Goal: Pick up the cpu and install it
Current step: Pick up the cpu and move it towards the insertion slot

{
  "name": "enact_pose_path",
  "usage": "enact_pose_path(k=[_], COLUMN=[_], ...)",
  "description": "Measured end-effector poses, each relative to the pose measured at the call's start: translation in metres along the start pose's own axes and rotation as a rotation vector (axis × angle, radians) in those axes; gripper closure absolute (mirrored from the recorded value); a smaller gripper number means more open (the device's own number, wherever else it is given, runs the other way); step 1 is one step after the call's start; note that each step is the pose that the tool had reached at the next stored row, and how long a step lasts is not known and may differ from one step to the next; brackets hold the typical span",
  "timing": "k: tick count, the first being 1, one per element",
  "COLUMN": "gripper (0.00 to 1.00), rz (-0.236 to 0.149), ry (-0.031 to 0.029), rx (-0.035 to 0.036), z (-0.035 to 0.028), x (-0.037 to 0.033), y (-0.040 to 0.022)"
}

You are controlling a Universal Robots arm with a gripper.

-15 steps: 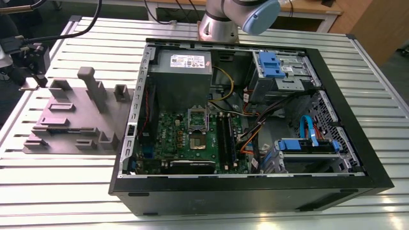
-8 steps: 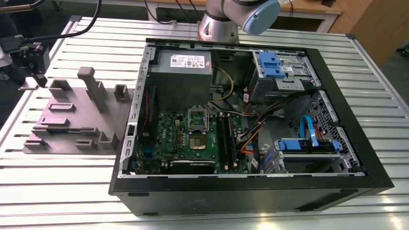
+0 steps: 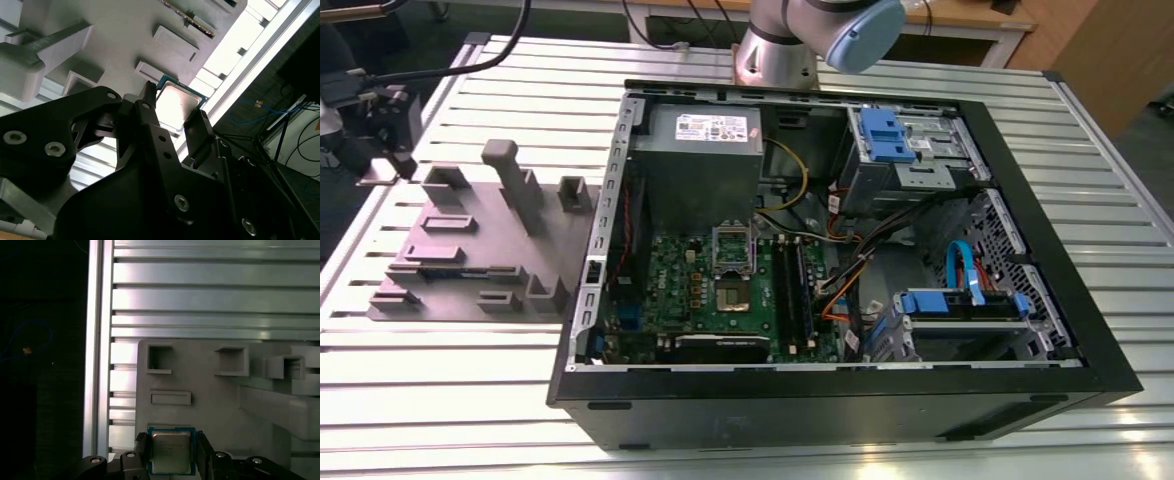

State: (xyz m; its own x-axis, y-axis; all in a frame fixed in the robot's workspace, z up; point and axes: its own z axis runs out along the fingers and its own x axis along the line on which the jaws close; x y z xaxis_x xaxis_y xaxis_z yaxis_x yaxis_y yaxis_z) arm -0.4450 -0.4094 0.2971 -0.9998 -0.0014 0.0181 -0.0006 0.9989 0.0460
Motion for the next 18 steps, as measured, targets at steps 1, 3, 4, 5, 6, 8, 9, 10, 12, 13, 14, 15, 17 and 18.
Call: enact_pose_path(k=[1,3,4,5,6,8,9,10,12,13,14,15,17,18], gripper=[0.53,0.53,0.53,0.53,0.53,0.53,0.53,0.53,0.53,0.53,0.53,0.53,0.53,0.53], rz=[0.0,0.0,0.0,0.0,0.0,0.0,0.0,0.0,0.0,0.0,0.0,0.0,0.0,0.0], ry=[0.0,0.0,-0.0001,0.0,-0.0001,-0.0001,0.0,0.0,0.0001,-0.0001,0.0,0.0,0.0,0.0], rx=[0.0,0.0,0.0,0.0,-0.0001,0.0,0.0,0.0,0.0,0.0,0.0,0.0,0.0,0.0], z=[-0.0007,-0.0021,-0.0028,-0.0036,-0.0044,-0.0066,-0.0081,-0.0094,-0.0114,-0.0126,-0.0139,-0.016,-0.0189,-0.0203], x=[0.0,0.0,0.0,0.0001,0.0001,0.0001,0.0001,0.0002,0.0002,0.0002,0.0002,0.0003,0.0003,0.0004], y=[0.0,0.0001,0.0001,0.0002,0.0002,0.0003,0.0004,0.0005,0.0005,0.0006,0.0007,0.0008,0.0009,0.001])
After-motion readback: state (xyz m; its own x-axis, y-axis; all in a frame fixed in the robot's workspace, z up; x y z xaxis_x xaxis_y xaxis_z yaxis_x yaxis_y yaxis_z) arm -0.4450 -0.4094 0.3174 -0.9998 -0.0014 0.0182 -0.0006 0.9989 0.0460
